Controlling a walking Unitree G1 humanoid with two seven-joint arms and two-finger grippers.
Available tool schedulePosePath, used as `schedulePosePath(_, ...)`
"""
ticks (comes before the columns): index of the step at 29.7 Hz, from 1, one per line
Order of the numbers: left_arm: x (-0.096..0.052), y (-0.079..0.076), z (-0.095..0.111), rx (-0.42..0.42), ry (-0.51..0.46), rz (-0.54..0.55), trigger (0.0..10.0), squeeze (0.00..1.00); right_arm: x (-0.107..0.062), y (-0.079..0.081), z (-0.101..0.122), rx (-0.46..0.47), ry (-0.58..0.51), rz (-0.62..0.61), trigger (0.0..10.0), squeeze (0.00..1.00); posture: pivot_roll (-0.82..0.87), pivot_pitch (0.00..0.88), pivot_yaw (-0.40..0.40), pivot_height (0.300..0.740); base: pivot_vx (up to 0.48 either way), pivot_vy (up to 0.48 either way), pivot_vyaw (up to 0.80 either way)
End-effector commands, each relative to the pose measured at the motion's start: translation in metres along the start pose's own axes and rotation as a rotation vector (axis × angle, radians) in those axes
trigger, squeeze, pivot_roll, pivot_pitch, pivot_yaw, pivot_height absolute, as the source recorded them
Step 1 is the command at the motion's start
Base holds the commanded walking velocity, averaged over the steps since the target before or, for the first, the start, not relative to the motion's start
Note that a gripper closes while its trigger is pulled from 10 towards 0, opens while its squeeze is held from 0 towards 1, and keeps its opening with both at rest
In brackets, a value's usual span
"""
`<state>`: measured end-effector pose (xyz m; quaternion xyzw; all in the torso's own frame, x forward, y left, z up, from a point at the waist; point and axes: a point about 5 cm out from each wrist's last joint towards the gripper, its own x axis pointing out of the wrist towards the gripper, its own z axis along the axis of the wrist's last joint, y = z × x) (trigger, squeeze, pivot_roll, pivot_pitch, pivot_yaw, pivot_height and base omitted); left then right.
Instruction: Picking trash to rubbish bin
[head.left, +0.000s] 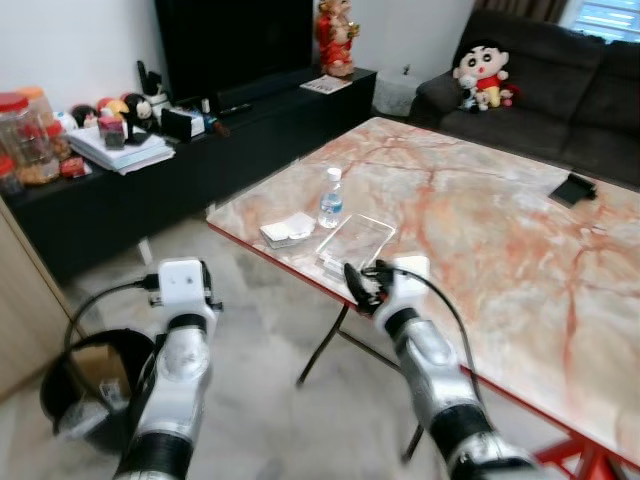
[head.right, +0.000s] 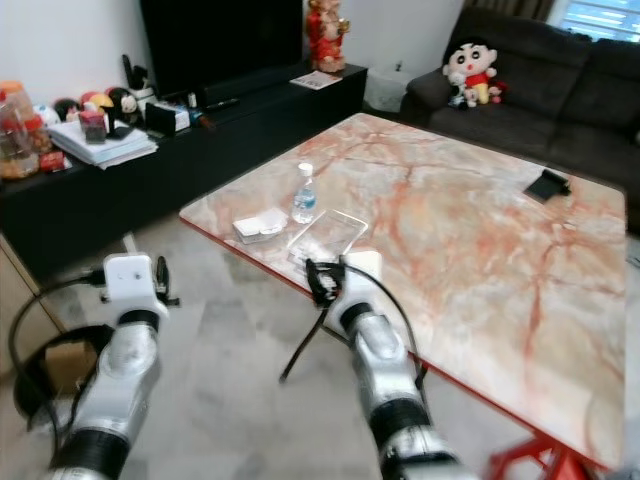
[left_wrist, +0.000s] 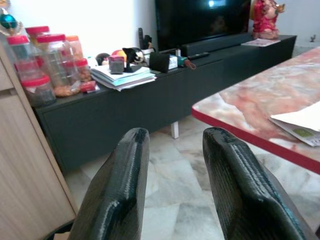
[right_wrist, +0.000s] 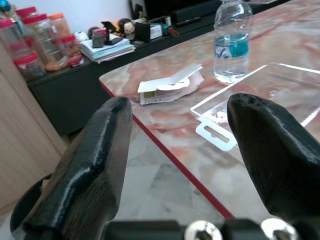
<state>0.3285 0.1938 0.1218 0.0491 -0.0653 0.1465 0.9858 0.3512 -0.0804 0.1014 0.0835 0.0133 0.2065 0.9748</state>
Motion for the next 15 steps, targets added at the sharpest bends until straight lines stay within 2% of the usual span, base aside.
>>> schedulePosePath(1,-0.0016,-0.0092,-0.0003,-0.013,0.01,-0.02,10.0,0.0,-0.0034,-0.0133,0.0037,-0.009,-0.01,-0.037,10.0,0.0,0.01,0.029,-0.058,0.74,0.319,0.0,0.0)
schedulePosePath(7,0.0002,-0.0165,0.0064,-0.02,-0.011,-0.081,10.0,0.0,-0.0013,-0.0079,0.005,0.001,-0.02,-0.016,10.0,0.0,0.01,0.028,-0.06,0.74,0.324,0.0,-0.67)
schedulePosePath(15,0.0006,-0.0186,0.0086,-0.021,-0.021,-0.1,10.0,0.0,-0.0012,-0.0075,0.0051,-0.009,-0.02,-0.015,10.0,0.0,0.01,0.023,-0.063,0.74,0.319,0.0,0.0)
